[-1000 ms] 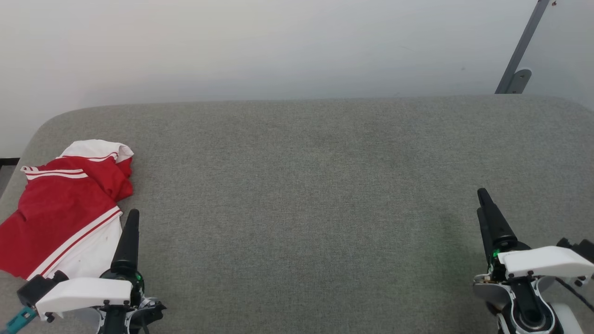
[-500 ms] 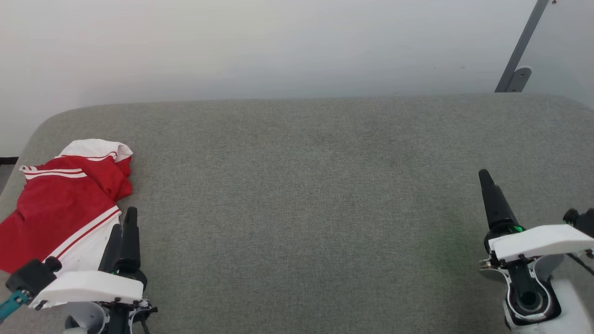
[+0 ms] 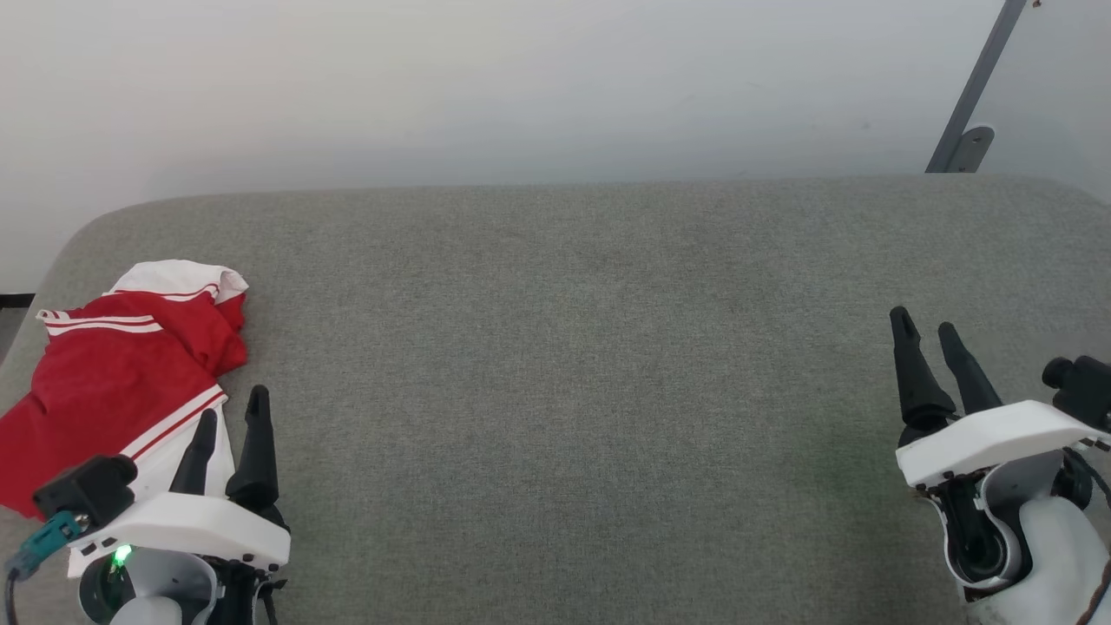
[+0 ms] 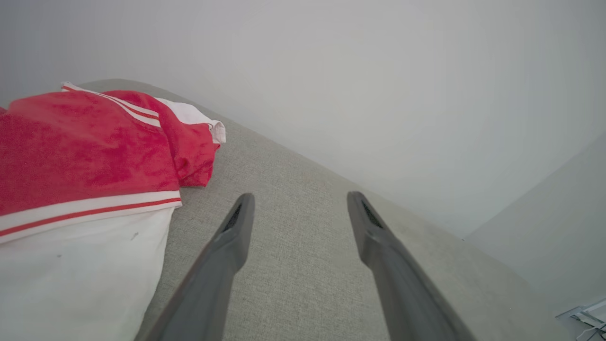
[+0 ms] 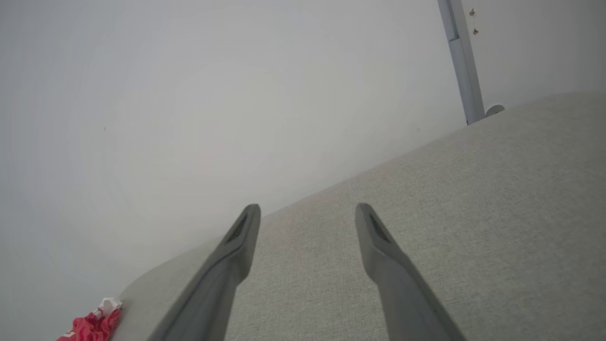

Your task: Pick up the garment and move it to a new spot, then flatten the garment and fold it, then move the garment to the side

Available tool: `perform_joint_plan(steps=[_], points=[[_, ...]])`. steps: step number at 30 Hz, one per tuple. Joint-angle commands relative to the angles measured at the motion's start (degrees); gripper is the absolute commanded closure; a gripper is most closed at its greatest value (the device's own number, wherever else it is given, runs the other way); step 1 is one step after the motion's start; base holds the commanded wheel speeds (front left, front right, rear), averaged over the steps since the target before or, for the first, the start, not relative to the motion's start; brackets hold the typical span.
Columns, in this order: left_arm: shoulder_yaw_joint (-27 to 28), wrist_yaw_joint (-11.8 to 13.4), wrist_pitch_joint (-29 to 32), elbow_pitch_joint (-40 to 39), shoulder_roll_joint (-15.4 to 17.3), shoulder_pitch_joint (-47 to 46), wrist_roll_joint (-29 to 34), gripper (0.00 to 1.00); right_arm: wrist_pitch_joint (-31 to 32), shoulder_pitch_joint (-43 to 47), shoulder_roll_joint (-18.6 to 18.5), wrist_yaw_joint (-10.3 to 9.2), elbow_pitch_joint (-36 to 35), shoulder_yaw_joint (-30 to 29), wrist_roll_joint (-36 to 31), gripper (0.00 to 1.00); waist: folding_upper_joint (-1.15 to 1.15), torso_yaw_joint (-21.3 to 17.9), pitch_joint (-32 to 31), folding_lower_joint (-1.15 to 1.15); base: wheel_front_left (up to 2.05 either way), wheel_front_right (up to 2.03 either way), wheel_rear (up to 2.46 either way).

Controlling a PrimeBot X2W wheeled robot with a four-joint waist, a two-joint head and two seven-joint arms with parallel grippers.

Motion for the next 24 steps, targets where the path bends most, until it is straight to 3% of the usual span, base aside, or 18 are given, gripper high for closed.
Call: perform_joint_plan(steps=[1, 12, 24], points=[[-0.38, 0.57, -0.65, -0.35, 0.78, -1.48, 2.56, 0.0, -0.72, -1.91, -0.46, 0.18, -0.3, -0.14, -3.16, 0.0, 0.0, -0.02, -0.01, 0.0, 0.0, 0.0, 0.0], [-2.22, 2.32, -2.49, 0.57, 2.29, -1.49, 9.45, 0.0, -2.61, -2.83, 0.34, 0.22, 1.5, -1.81, -15.75, 0.0, 0.0, 0.0, -0.13, 0.0, 0.0, 0.0, 0.0], [-2.18, 2.05, -4.41, 1.93, 2.63, -1.48, 14.2, 0.0, -4.5, -3.36, 0.4, 0.26, 1.97, -2.32, -23.97, 0.0, 0.0, -0.11, -0.08, 0.0, 0.0, 0.0, 0.0]])
